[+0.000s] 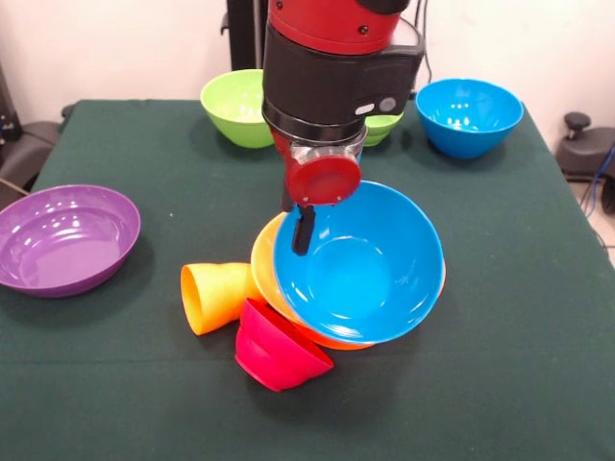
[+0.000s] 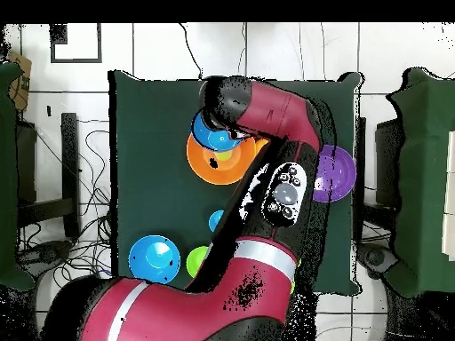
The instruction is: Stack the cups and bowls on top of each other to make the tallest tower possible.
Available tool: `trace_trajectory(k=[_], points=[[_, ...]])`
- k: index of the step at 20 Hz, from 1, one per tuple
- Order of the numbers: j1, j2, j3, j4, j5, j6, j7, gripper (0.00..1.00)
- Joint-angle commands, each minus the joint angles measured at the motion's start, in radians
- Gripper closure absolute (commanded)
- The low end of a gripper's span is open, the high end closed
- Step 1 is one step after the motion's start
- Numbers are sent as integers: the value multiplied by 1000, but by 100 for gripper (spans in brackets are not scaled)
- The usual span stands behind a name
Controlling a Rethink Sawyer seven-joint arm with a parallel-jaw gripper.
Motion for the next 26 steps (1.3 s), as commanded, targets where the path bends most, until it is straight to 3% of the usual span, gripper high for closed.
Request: trace_trajectory(k=[1, 9, 14, 26], points=[[14, -61, 112, 109, -13, -15, -24, 0], [18, -82, 142, 172, -31, -12, -78, 0], [20, -52, 158, 177, -35, -77, -57, 0], [30, -10, 168, 160, -31, -121, -23, 0]])
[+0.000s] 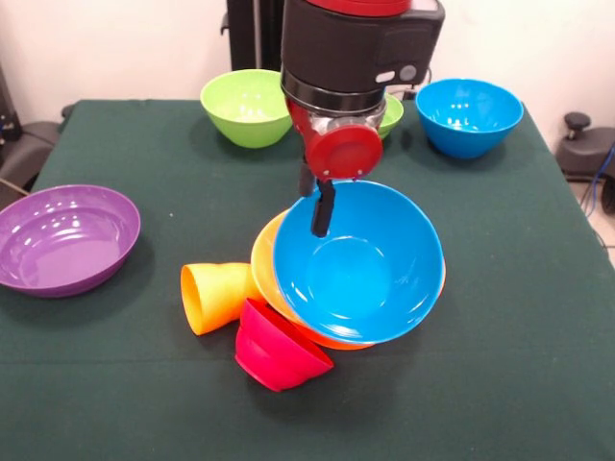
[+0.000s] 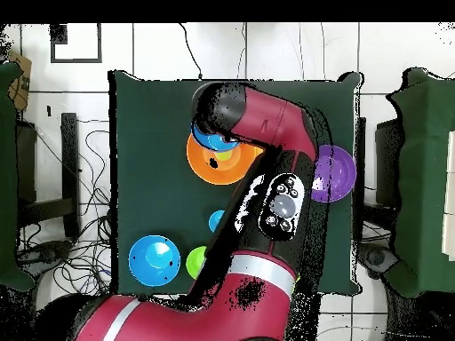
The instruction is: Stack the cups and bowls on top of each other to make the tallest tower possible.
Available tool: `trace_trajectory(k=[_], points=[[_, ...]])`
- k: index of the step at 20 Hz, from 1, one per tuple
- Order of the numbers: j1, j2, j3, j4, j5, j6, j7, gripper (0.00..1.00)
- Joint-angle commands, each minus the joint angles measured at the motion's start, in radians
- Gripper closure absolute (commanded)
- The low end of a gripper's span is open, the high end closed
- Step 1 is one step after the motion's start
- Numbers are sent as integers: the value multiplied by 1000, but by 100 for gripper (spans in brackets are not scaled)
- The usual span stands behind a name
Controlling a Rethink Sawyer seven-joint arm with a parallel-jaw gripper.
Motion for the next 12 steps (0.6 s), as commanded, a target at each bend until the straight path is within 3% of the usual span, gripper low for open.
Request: trace_trajectory(k=[1, 12], points=[[20, 56, 137, 74, -30, -56, -20, 0], [17, 63, 145, 99, -42, -81, -29, 0]])
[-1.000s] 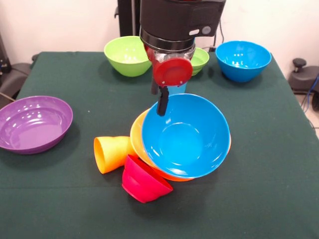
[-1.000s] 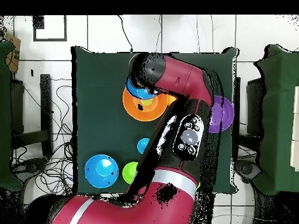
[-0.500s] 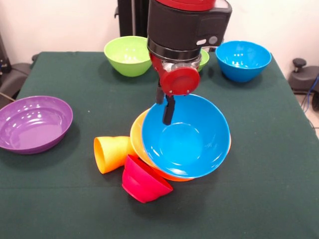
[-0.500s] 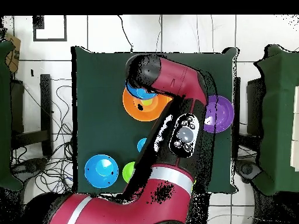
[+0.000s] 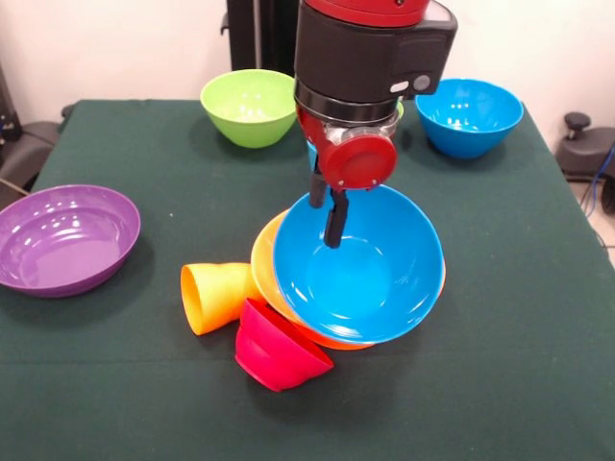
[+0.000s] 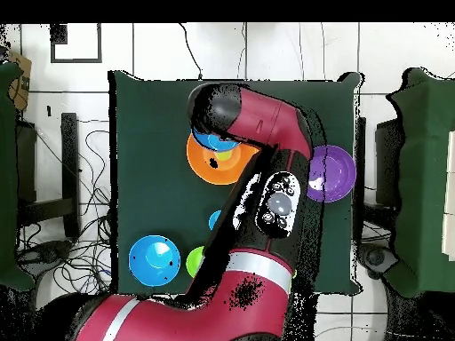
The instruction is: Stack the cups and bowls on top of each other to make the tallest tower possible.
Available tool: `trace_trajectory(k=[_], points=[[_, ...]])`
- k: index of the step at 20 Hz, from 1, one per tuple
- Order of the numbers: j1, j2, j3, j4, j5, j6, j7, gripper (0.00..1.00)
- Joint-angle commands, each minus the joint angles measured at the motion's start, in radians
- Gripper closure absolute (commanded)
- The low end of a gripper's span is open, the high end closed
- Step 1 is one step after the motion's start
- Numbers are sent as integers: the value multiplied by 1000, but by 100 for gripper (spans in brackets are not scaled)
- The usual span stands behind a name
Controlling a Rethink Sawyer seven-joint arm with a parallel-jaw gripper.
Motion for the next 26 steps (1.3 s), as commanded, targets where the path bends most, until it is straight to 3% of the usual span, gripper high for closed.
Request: trace_trajectory(k=[1, 6, 12, 26], points=[[13, 56, 130, 106, -41, -55, -34, 0], [8, 54, 147, 141, -38, -104, -29, 0], [6, 106, 145, 118, -53, -180, -15, 0], [22, 119, 145, 130, -36, -196, -4, 0]])
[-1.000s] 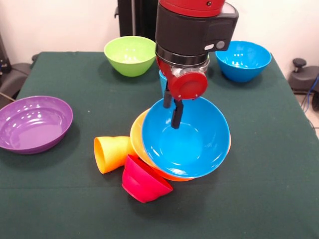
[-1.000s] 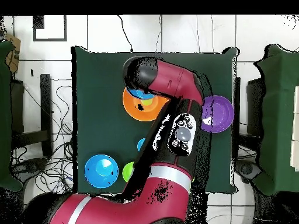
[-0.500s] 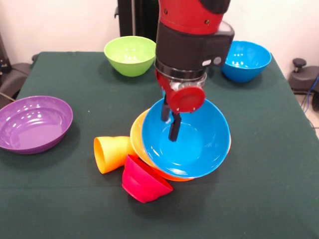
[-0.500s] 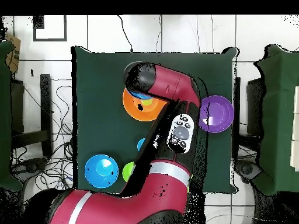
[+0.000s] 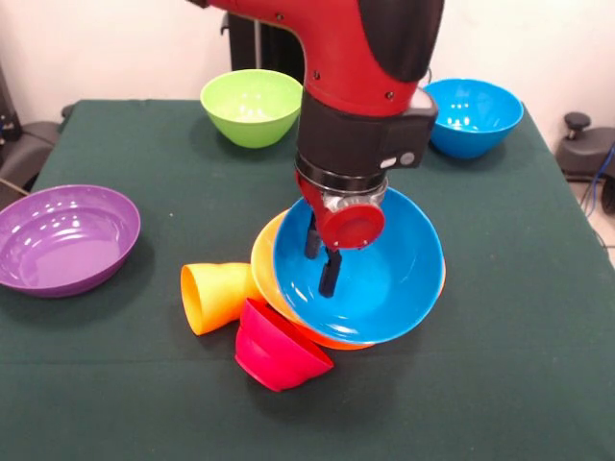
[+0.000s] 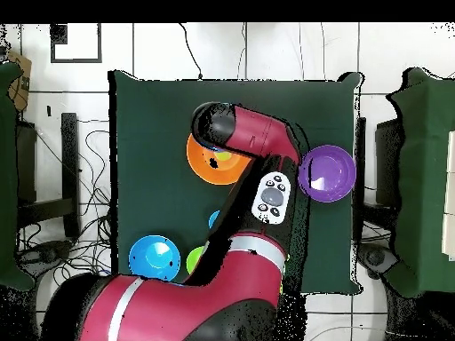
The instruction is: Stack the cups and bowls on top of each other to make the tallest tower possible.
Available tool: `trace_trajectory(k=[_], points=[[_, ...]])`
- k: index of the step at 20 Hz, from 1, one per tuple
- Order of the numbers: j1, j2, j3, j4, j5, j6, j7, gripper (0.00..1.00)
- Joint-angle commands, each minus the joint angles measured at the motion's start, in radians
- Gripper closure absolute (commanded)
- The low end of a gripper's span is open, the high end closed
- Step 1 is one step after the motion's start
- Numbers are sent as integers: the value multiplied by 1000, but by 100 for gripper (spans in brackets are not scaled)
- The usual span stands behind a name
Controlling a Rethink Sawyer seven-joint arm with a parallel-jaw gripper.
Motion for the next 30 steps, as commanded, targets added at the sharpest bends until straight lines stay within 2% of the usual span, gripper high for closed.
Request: trace_trajectory(k=[1, 14, 25, 30], points=[[24, 29, 125, 85, -29, -21, -2, 0], [16, -36, 166, 193, -26, -59, -29, 0], [31, -72, 178, 210, -11, -20, -3, 0], [40, -70, 174, 189, -5, 3, 17, 0]])
